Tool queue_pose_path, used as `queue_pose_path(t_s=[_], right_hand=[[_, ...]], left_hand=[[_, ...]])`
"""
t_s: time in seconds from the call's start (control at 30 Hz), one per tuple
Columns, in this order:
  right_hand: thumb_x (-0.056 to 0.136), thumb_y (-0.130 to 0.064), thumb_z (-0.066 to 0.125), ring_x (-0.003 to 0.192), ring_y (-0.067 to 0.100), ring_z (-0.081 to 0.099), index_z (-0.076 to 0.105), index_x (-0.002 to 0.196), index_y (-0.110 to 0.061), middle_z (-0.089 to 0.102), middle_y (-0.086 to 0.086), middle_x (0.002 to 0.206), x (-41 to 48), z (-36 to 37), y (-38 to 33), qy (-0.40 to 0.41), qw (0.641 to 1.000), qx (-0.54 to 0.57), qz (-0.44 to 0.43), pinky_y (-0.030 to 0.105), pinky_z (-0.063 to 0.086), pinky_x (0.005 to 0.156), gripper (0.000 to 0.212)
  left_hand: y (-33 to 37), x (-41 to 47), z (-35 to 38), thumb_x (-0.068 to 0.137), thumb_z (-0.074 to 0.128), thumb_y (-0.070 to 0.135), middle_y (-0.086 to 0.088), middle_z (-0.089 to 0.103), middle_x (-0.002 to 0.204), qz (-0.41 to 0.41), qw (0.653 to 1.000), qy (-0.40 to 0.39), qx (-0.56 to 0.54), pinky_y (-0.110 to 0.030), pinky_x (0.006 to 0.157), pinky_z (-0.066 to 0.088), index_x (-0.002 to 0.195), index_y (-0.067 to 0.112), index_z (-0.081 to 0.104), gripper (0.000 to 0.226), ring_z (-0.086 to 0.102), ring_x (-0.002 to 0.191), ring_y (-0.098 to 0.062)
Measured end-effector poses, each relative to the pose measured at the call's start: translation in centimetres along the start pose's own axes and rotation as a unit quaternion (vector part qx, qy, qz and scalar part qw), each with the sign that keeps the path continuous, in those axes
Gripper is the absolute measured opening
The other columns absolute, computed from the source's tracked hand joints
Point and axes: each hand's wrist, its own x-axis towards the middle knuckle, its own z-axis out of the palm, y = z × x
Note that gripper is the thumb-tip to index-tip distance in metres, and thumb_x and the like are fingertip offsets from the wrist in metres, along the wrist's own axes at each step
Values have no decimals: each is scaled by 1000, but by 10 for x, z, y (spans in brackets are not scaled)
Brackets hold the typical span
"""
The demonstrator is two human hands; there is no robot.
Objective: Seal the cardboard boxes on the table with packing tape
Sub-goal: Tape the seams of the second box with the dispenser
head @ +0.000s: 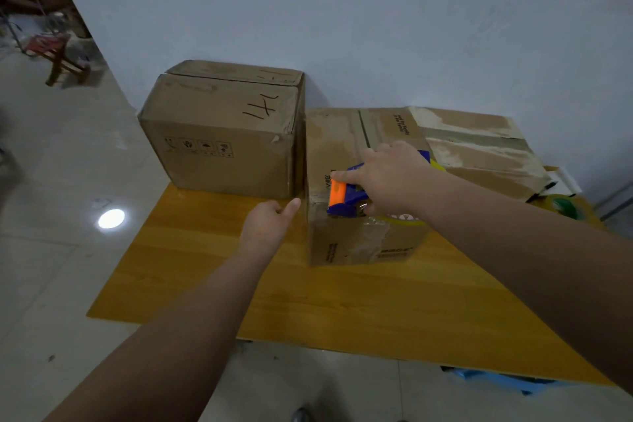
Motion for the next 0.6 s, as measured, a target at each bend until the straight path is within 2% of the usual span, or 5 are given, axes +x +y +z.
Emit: queue_pose_path(t_s=[0.13,0.23,0.37,0.47,0.6], right_hand=[[87,-59,54,108,27,53,9,149,-42,50,8,124,1,-1,1,-7,1000,4,-7,36,38,77,78],[86,-60,53,105,27,54,9,148,-43,50,8,122,2,-4,3,-15,1000,3,-8,36,38,73,78],[86,-61,53,102,26,55,10,148,-44,50,7,120,4,-6,3,-22,1000,3,-8,35,37,68,77],[86,-61,53,102,26,54,10,148,-44,51,7,119,4,-5,3,-19,1000,4,-9,35,37,69,77],[86,-61,54,105,27,54,11,148,-43,50,7,121,5,-4,2,-19,1000,7,-8,36,36,70,78]], left_hand=[[7,-6,20,93,41,55,-2,60,93,-48,994,-47,-89,-28,64,46,123,9,55,57,59,90,-18],[9,-11,30,92,39,59,-13,61,115,-105,975,-84,-178,-37,76,50,129,10,52,62,57,107,-30],[9,-11,31,85,36,71,-10,60,106,-170,955,-141,-200,-28,54,40,125,7,54,77,56,86,-21],[0,-13,31,83,36,74,-12,58,110,-213,945,-193,-158,-34,67,44,124,4,51,82,55,85,-22],[-3,-15,36,96,39,50,-15,48,131,-157,974,-24,-162,-42,97,43,131,6,44,56,50,114,-29]])
